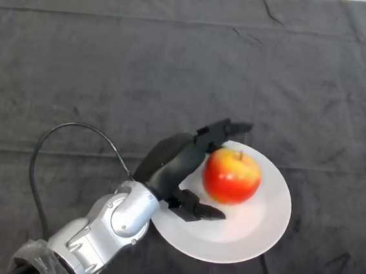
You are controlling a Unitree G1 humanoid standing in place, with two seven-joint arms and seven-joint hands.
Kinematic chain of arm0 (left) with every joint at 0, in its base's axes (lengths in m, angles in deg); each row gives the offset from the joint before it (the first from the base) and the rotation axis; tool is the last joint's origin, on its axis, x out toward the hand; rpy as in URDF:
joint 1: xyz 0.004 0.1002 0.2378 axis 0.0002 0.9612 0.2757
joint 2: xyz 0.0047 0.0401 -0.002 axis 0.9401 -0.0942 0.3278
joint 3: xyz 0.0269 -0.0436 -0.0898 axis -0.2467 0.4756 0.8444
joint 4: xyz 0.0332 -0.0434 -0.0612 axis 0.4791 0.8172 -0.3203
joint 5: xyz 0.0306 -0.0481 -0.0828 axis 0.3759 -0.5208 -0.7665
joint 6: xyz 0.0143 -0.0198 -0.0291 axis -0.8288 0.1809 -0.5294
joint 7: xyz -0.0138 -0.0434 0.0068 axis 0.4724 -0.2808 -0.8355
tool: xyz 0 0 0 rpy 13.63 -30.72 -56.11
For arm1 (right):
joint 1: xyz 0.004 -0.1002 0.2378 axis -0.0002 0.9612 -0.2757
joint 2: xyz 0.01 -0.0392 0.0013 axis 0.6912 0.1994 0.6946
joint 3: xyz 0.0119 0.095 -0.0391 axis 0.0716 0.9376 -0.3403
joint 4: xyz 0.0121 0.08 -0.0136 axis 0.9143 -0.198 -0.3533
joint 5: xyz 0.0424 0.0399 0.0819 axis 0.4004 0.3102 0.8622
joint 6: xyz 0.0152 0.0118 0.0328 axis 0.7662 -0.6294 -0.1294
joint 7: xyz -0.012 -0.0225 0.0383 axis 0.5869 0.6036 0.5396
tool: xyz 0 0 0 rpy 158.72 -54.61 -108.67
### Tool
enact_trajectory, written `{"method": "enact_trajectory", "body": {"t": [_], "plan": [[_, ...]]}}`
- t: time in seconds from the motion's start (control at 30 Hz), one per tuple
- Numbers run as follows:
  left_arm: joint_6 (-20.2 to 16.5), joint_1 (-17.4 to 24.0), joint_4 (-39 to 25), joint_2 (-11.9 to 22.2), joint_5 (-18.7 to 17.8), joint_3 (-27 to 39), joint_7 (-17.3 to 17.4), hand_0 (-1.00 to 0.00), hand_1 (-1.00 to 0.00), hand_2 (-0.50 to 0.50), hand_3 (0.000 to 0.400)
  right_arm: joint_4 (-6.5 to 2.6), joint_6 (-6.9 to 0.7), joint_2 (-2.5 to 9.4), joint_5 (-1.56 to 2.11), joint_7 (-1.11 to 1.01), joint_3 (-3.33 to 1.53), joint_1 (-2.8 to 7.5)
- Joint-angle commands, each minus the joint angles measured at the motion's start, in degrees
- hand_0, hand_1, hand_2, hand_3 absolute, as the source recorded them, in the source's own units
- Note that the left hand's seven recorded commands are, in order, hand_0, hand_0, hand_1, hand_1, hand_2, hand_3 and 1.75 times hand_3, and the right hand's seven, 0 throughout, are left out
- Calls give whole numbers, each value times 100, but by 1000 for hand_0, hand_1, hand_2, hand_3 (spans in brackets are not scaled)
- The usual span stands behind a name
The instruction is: Move the apple to the plate
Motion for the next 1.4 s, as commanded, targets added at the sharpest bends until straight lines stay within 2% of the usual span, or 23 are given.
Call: {"method": "enact_trajectory", "body": {"t": [0.03,0.57,0.8,0.9,1.0,1.17,1.4], "plan": [[-56,-80,80,328,-49,-31,137,0,0,0,0,128,16,-69,125,37,85,-30],[106,213,-414,1000,-369,876,397,0,0,0,0,134,19,-65,126,39,83,-27],[172,350,-438,1140,-416,1238,363,0,0,0,0,139,20,-63,127,41,82,-25],[334,438,-388,1347,-558,1484,466,0,0,0,0,141,20,-62,127,41,81,-25],[370,477,-335,1414,-596,1654,468,0,0,0,0,142,21,-62,127,42,81,-24],[569,719,-376,1901,-974,2209,732,0,0,0,0,144,21,-61,128,43,81,-23],[731,994,-287,2220,-1233,2828,749,0,0,0,0,146,21,-61,129,44,80,-23]]}}
